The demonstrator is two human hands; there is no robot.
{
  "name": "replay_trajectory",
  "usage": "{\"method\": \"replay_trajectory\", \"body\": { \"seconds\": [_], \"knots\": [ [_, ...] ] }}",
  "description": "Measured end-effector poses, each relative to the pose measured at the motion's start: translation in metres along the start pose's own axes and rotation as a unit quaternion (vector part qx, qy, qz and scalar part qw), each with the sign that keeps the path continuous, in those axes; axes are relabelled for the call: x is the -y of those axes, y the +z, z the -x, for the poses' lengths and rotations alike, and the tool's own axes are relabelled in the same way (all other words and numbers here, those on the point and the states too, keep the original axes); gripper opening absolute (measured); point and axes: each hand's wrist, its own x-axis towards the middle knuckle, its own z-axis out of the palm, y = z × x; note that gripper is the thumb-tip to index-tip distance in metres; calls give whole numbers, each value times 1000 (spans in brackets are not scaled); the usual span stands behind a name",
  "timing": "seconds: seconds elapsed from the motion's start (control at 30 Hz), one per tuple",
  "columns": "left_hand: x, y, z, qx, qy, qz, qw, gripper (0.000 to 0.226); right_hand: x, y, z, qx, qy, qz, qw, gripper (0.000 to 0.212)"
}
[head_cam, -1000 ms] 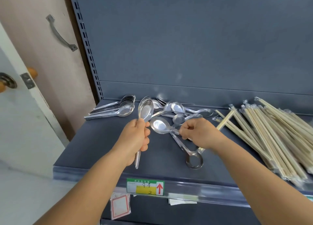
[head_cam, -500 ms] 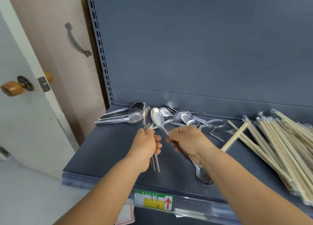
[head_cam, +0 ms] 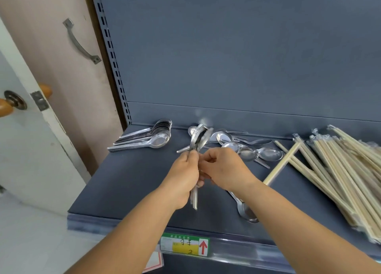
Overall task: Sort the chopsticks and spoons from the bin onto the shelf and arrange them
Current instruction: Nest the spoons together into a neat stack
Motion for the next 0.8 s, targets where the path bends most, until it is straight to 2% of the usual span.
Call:
{"method": "replay_trajectory", "body": {
  "seconds": [0.2,0.33,0.4,0.5,0.53,0.6,0.7,0.8],
  "knots": [
    [-3,8,0,57,17,-14,998,27,-4,-14,4,-32,-77,127,988,27],
    [-7,13,2,104,12,-31,994,19,-11,-33,12,-29,-93,116,988,29],
    [-7,15,1,99,8,-29,995,22,-18,-48,14,-69,-64,109,990,23],
    [-7,16,1,104,10,-62,993,24,-35,-70,17,-107,7,168,980,10],
    [-7,16,1,111,13,-77,991,24,-41,-75,20,-98,40,202,974,11],
    [-9,16,1,126,19,-102,987,24,-51,-79,25,-59,106,255,959,28],
    [-11,20,1,149,31,-126,980,23,-61,-79,30,-30,163,260,951,45],
    [-12,23,-1,160,31,-141,977,22,-64,-78,32,-30,162,249,954,31]
  ]
}}
